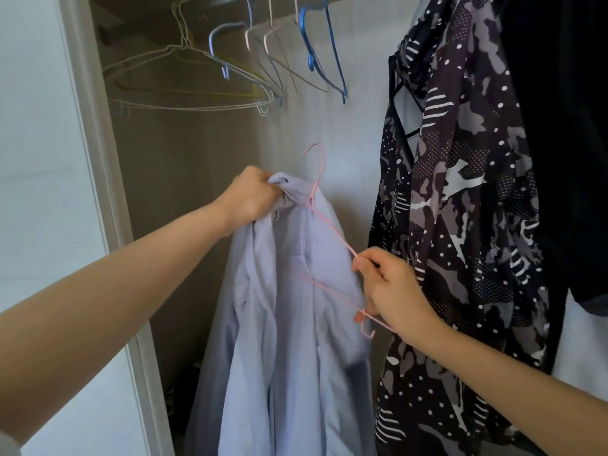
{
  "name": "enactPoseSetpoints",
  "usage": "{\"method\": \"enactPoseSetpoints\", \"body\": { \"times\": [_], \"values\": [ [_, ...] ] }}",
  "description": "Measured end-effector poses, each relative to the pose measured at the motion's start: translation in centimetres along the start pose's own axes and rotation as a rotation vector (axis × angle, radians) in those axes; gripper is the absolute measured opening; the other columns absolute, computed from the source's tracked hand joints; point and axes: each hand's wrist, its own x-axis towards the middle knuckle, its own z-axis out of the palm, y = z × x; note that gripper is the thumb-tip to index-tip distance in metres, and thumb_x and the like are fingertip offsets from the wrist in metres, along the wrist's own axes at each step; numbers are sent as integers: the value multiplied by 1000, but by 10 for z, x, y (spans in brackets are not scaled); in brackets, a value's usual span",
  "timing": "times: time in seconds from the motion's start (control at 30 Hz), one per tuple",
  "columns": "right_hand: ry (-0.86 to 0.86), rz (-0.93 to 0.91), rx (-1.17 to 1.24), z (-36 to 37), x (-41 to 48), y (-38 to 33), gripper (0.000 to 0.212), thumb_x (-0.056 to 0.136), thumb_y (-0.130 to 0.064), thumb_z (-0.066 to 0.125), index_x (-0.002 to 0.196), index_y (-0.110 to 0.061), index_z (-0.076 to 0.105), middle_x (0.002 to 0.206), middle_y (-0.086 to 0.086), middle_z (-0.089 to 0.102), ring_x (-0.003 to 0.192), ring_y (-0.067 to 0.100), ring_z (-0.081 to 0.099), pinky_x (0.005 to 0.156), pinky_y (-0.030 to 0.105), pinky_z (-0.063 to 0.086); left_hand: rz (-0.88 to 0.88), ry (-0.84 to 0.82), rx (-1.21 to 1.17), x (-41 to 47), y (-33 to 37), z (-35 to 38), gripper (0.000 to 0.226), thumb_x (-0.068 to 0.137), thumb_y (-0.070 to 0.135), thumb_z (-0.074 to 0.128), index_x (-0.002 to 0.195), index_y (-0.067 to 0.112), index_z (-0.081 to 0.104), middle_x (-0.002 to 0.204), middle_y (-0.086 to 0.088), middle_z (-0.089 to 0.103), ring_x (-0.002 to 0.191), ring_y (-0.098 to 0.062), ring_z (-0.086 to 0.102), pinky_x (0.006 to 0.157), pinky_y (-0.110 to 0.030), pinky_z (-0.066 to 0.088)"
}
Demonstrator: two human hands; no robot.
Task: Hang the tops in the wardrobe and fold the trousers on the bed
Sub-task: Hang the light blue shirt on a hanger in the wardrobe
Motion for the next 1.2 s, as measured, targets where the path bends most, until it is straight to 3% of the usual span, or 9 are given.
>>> {"method": "enactPoseSetpoints", "body": {
  "times": [0.13, 0.3, 0.4, 0.53, 0.7, 0.83, 0.93, 1.03, 1.2],
  "values": [
    [58, -126, -1, -10, 3, -5, 19, 101, -13, 47, 88, -7, 59, 45, -13, 42, 31, 8, 45, 44, 54, 53, 109, -155, 489, -13, -6, -2, 13, 86, 11, 45, 83, 19, 54, 77, -6, 58, 68, -32, 55, 57, -32, 38],
    [56, -175, 35, -14, 9, -11, 17, 99, -14, 49, 87, -12, 62, 49, -5, 35, 38, 18, 39, 47, 46, 57, 269, -190, 763, -15, -12, -4, 62, 85, 49, 61, 136, 20, 42, 137, 3, 39, 107, -29, 53, 84, -39, 46],
    [42, -199, 19, -15, 9, -10, 17, 99, -12, 50, 87, -14, 62, 49, -5, 33, 39, 16, 37, 48, 45, 57, 394, -47, 654, -14, -5, -7, 90, 70, 87, 43, 122, 13, 54, 126, 3, 35, 111, -25, 44, 96, -41, 41],
    [1, -272, -39, -12, 5, -10, 18, 100, -14, 49, 88, -17, 62, 47, -8, 33, 36, 12, 39, 46, 43, 57, 439, 44, 98, -6, 7, -8, 66, 78, 61, 66, 118, 14, 42, 119, -4, 49, 107, -21, 52, 95, -36, 44],
    [-11, -289, -103, -9, 3, -13, 17, 100, -16, 49, 89, -16, 62, 46, -11, 41, 37, 8, 44, 46, 51, 54, 440, -139, 136, -1, 10, -6, 22, 97, 31, 60, 102, 10, 64, 94, -6, 67, 86, -17, 61, 83, -28, 46],
    [-84, -326, -398, -9, 4, -23, 14, 100, -21, 46, 93, -18, 58, 58, -7, 55, 47, 11, 54, 52, 44, 54, 374, -114, 22, -2, 6, -9, 29, 99, 19, 57, 82, -3, 62, 75, -8, 49, 72, -10, 41, 68, -26, 36],
    [-94, -258, -760, -5, 0, -25, 32, 97, -27, 52, 127, -17, 48, 108, -5, 54, 90, 10, 58, 74, 25, 52, 269, 32, 130, 1, -4, -10, 39, 99, 29, 57, 63, 16, 53, 64, -6, 42, 69, -27, 41, 67, -34, 33],
    [-4, -378, -1011, 6, -17, -19, 53, 90, -19, 60, 138, -6, 40, 140, 11, 34, 131, 30, 32, 108, 38, 38, 169, 145, 228, 4, -11, -13, 37, 98, 37, 54, 63, 25, 53, 64, -4, 46, 97, -43, 52, 86, -44, 43],
    [-113, -457, -958, 24, -23, -5, 16, 90, -16, 58, 104, -16, 63, 110, -1, 54, 109, 19, 44, 90, 28, 46, 128, 231, 284, 10, -15, -17, 28, 99, 41, 51, 76, 26, 56, 72, 0, 50, 109, -35, 46, 97, -44, 34]
  ]
}}
